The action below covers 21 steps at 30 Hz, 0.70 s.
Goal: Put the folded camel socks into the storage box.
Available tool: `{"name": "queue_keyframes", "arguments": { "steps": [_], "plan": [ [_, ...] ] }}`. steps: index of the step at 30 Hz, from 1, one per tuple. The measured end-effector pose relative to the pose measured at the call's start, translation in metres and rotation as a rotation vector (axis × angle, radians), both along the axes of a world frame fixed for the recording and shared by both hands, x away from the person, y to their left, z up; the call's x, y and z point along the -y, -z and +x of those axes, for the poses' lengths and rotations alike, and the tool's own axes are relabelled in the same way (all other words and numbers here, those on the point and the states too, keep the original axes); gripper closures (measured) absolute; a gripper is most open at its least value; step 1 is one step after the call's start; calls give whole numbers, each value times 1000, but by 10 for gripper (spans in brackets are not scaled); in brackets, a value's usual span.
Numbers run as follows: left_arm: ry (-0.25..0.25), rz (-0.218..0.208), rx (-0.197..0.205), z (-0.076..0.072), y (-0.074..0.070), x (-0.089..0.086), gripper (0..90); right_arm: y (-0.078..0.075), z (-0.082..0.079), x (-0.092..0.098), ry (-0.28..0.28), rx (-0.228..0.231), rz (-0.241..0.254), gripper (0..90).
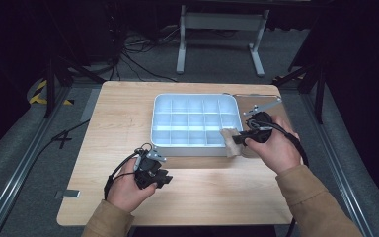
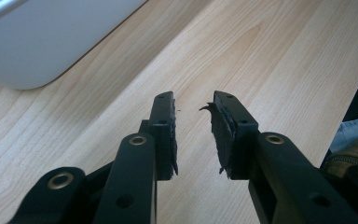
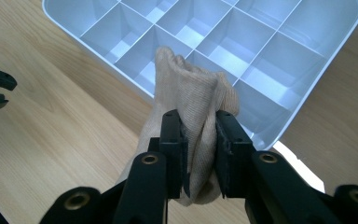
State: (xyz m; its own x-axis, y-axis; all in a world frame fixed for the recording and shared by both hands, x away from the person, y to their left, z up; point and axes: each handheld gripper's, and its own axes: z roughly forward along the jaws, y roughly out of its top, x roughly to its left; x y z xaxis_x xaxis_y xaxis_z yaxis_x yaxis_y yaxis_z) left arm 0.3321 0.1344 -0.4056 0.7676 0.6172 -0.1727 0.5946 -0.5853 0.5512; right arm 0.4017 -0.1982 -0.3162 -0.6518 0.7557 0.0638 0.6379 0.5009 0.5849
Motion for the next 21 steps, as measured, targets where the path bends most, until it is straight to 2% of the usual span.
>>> {"name": "queue_keyframes", "arguments": {
  "steps": [9,12,15,21],
  "plan": [
    [-4,0,4,-1,0,0,699,-6,10,3,-10,13,-11,753],
    [3,5,1,0,0,-2,699,-5,15,3,-36,17,-10,753],
    [-5,-3,3,0,-1,-2,699,-6,21,3,-73,38,-31,752],
    [-9,-3,0,-1,0,-4,698,-8,29,-1,-90,40,-57,751]
  ]
}}
